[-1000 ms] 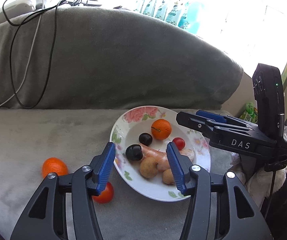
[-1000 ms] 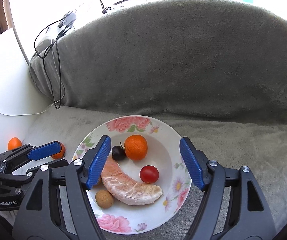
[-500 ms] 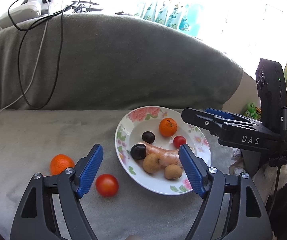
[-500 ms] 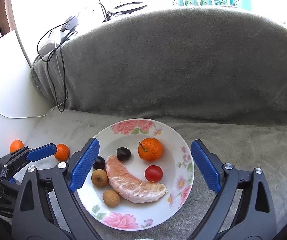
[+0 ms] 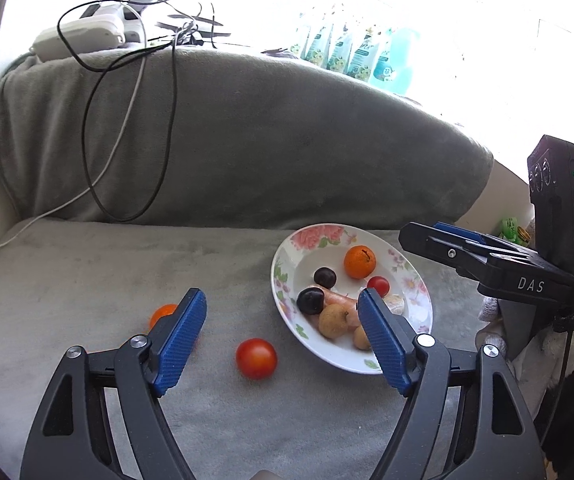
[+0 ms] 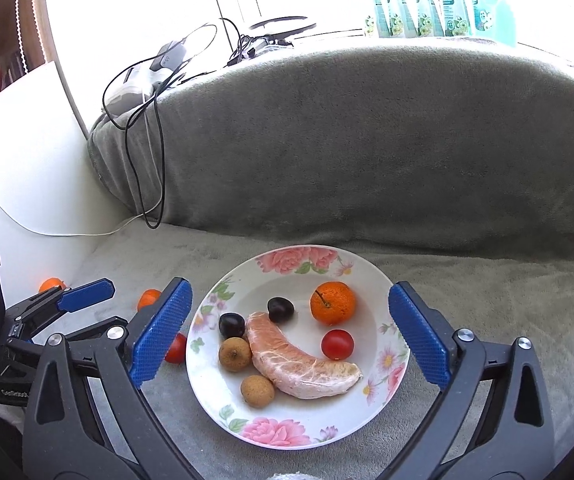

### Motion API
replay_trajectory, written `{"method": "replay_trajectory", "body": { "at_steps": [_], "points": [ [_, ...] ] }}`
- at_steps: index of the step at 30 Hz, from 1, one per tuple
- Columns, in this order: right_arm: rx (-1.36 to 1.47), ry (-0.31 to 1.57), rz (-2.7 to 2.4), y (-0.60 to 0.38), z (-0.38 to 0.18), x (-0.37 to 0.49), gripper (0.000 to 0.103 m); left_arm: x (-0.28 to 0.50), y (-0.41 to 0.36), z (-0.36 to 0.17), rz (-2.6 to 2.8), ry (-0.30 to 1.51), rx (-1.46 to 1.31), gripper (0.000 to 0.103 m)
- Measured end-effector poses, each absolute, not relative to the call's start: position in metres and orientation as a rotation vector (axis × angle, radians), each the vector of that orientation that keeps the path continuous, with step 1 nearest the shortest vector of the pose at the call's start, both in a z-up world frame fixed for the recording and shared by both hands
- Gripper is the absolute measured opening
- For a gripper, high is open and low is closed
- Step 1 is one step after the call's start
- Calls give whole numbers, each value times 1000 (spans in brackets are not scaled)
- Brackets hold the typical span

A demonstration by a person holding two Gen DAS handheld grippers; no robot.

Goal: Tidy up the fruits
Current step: 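Withdraw both tools from the plate toward the remaining mandarin and tomato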

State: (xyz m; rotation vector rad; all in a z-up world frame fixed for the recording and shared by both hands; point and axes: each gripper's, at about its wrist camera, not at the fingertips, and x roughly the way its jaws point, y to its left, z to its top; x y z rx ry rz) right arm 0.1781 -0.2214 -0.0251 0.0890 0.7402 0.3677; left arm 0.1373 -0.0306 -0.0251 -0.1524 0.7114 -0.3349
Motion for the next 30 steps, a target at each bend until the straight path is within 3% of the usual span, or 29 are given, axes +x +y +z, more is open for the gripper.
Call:
{"method": "replay_trajectory", "body": {
  "at_steps": [30],
  "points": [
    [-244,693,665,-135,-24,131,101,145,45,-41,-155,739,-229,78]
  ]
}}
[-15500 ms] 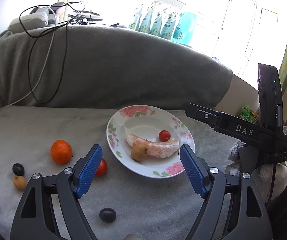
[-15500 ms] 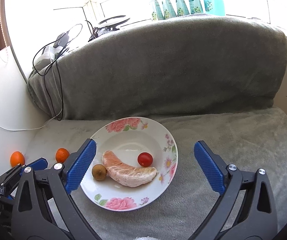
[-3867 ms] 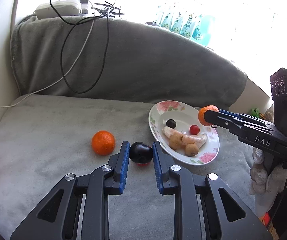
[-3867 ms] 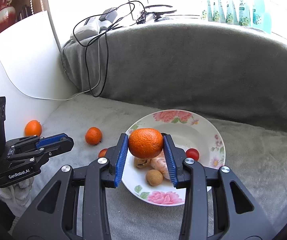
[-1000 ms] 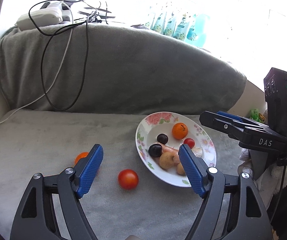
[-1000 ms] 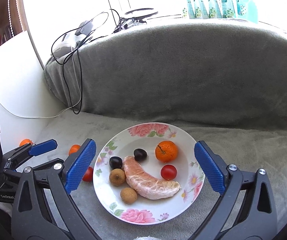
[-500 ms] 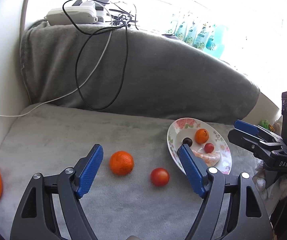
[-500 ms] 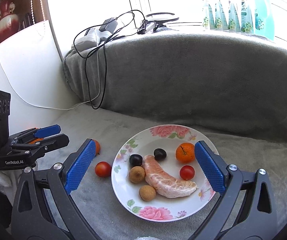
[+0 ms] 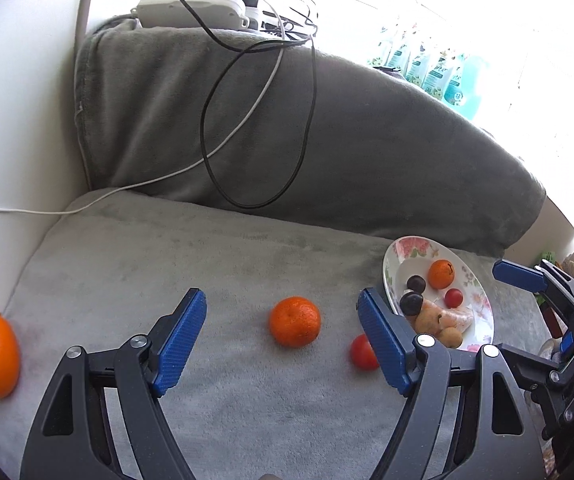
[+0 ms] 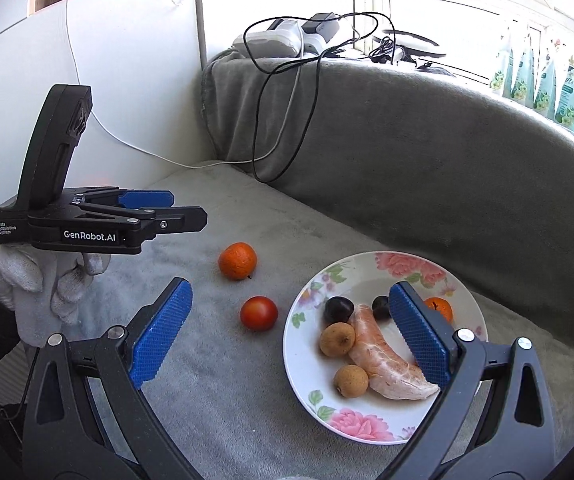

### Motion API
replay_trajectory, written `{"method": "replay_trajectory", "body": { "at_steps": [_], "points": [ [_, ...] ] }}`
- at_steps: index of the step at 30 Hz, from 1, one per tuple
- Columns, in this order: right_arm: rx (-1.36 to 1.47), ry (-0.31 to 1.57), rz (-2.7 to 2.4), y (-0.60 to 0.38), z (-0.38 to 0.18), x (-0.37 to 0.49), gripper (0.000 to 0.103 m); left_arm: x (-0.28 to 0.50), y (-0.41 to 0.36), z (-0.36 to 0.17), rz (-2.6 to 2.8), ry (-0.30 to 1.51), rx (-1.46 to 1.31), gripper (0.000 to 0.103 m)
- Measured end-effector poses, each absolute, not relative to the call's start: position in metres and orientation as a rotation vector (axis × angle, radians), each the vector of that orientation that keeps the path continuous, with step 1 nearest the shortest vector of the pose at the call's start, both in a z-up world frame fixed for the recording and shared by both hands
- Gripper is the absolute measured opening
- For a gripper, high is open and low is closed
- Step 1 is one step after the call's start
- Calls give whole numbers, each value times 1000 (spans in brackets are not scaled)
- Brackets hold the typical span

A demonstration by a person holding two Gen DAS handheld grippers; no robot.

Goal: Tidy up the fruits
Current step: 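Withdraw both tools from the plate toward the remaining mandarin and tomato, then grasp a mandarin with the left tool while the right tool grasps a red tomato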

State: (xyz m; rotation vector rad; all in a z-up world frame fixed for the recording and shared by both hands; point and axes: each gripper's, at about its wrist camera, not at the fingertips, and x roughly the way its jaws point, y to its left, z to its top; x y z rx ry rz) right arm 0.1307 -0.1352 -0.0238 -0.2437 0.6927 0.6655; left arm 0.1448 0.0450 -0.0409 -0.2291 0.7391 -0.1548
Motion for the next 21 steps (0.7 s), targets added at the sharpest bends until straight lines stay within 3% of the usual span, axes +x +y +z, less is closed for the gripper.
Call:
{"method": "replay_trajectory", "body": {
  "at_steps": [10,13,17,21],
  "points": [
    [-357,800,788,-102,-48,134,83,149,51,-52,-183,774,-264,73],
    [-385,859,829,-94,-57,140,63,152,49,-54,-197,784,-265,70],
    [-486,894,839,-81,-69,146,58,156,42,-58,-214,801,-253,65],
    [-553,924,841,-73,-78,154,46,161,38,-60,-228,811,-253,61]
  ]
}}
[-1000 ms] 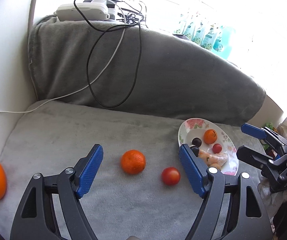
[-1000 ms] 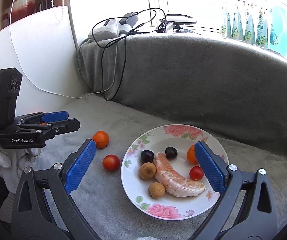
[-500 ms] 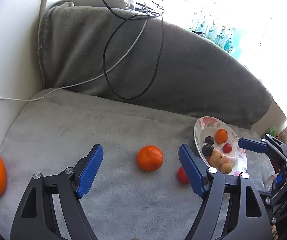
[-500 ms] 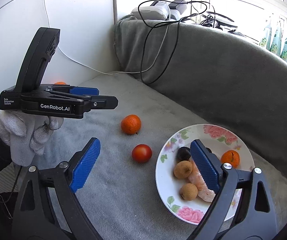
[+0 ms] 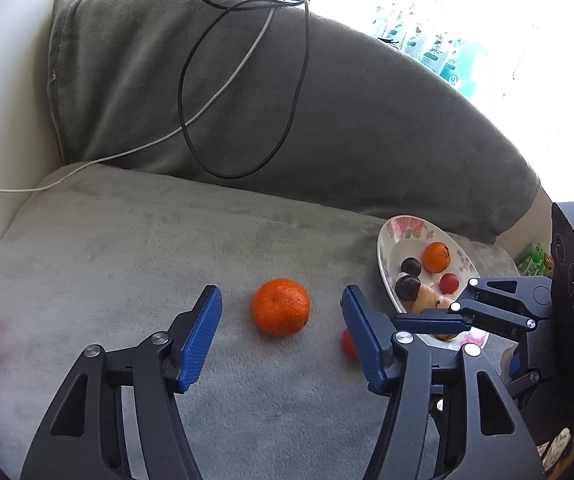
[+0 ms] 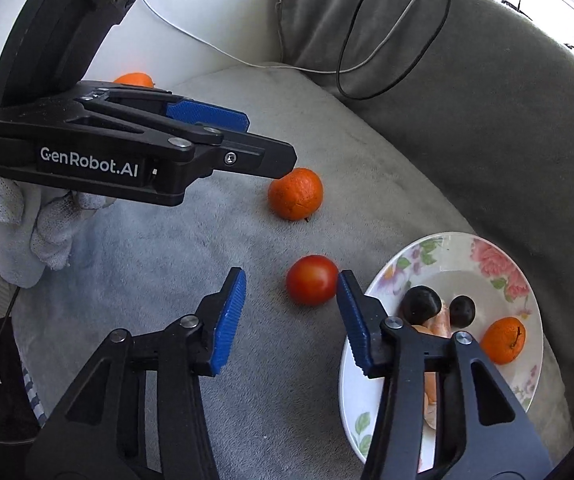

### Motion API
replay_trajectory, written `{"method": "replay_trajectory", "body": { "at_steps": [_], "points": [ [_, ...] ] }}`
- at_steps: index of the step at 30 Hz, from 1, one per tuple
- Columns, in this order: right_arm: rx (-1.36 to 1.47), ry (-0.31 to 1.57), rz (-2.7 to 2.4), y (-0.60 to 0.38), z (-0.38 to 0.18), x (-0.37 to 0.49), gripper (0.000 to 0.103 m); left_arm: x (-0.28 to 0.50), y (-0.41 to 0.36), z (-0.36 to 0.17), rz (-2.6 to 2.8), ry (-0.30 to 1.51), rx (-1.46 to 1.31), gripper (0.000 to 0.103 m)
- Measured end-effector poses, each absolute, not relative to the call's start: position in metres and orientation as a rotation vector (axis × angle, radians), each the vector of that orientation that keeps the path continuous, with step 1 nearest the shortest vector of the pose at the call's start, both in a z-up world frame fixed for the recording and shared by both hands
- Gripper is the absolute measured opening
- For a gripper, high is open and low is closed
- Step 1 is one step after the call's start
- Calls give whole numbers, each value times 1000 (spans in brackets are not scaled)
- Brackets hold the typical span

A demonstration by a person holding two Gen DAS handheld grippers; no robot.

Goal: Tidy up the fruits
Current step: 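Grasp a mandarin with the left tool while the right tool grasps a red tomato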

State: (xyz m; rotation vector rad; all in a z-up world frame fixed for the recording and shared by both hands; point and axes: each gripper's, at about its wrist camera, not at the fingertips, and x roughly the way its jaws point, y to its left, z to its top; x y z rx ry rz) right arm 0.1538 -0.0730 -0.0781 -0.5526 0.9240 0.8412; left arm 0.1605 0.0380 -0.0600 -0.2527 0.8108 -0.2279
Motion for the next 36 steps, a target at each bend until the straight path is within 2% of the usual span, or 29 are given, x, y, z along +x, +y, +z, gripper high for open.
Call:
{"method": "replay_trajectory", "body": {
  "at_steps": [19,27,29,32,36],
  "points": [
    [-667,924,813,-59,-92,161,44,189,33,-86,-248,883,-282,53],
    [-745,892,780,-52,-98,159,40,195,27,-96,-257,907,-274,42],
    [-749,889,777,-52,-99,159,39,197,27,-100,-267,919,-284,41],
    [-747,882,763,-52,-99,161,33,198,26,-102,-271,919,-287,39],
    [-732,881,764,-53,-99,161,33,196,28,-100,-270,915,-301,39]
  ]
}}
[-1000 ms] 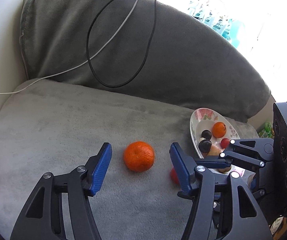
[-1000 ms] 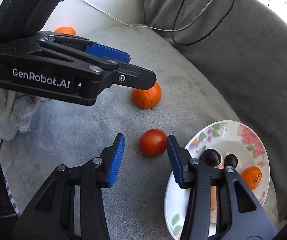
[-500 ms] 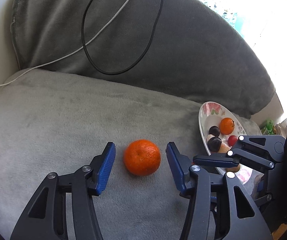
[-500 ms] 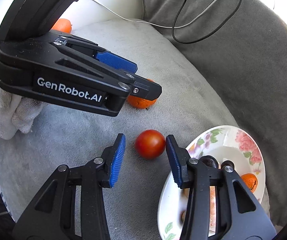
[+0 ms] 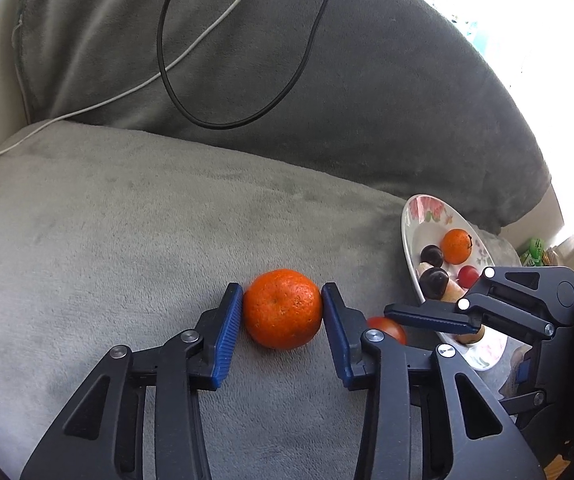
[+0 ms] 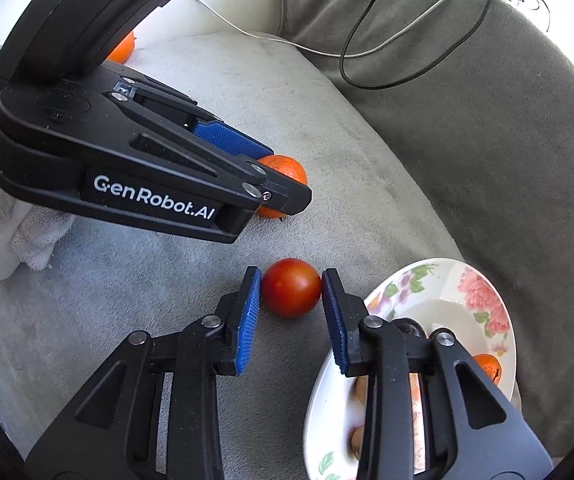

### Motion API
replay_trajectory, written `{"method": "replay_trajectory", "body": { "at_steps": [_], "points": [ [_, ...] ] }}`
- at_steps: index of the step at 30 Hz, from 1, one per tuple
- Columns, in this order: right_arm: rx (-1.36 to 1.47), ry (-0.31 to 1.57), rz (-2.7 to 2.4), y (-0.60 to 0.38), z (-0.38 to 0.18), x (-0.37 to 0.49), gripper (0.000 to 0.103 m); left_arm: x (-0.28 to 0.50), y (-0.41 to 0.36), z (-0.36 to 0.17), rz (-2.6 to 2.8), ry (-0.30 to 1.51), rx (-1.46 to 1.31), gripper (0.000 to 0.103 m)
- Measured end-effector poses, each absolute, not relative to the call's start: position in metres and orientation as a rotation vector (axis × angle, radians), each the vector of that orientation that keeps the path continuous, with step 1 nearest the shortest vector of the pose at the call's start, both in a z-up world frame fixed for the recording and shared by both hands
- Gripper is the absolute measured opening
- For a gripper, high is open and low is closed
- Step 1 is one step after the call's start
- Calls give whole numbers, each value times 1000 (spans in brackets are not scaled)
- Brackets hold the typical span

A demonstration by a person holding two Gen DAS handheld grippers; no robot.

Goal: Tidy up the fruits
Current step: 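Grasp a mandarin with the left tool while the right tool grasps a red tomato, then lower the mandarin and red tomato onto the white plate and open both tools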

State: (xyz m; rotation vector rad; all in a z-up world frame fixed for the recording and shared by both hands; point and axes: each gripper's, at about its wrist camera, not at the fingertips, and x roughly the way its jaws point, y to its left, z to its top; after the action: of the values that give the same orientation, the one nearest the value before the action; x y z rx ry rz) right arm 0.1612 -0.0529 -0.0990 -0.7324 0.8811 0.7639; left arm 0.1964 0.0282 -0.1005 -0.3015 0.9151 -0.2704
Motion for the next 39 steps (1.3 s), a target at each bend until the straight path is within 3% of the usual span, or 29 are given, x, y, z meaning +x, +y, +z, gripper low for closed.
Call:
{"method": "replay_trajectory", "body": {
  "at_steps": [19,39],
  "points": [
    [-553,848,825,-59,-74,141,32,169,45,-71,-242,838,-303,38],
    [-258,765,674,-162,-40,131,32,179,-1,-45,-291,785,-272,38]
  ]
}}
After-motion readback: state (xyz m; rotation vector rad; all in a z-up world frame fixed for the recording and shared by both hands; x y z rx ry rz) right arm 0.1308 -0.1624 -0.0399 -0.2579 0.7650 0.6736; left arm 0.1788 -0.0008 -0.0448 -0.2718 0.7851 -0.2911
